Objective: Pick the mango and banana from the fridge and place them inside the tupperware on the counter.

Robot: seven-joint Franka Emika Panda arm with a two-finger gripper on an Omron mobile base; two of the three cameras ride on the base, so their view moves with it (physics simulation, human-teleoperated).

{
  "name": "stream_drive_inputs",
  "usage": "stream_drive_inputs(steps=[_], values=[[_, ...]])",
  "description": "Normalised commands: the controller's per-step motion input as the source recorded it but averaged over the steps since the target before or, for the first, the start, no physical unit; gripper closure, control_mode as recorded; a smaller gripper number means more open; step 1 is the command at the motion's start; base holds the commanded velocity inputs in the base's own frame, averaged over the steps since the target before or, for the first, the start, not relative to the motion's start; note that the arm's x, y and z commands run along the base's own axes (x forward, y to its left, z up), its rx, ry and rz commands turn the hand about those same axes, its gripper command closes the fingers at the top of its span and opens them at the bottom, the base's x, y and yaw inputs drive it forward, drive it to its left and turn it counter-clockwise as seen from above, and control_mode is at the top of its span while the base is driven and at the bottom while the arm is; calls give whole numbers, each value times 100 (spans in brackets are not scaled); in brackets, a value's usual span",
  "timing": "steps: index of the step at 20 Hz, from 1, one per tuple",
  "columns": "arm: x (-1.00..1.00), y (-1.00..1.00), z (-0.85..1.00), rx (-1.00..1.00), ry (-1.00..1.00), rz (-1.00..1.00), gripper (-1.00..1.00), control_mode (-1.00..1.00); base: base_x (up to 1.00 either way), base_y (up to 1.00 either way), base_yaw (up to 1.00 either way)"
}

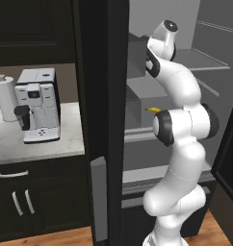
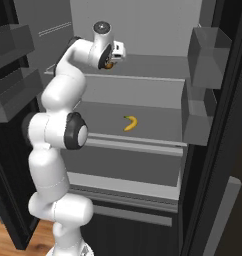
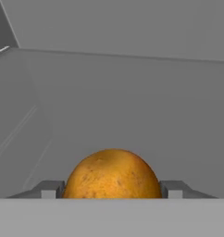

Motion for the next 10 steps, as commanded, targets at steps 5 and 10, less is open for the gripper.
stream_drive_inputs(steps=[5, 10], values=[[0, 2, -36, 0, 0, 0, 100, -100, 0, 0, 0], [-32, -6, -10, 0, 0, -1, 100, -100, 0, 0, 0]])
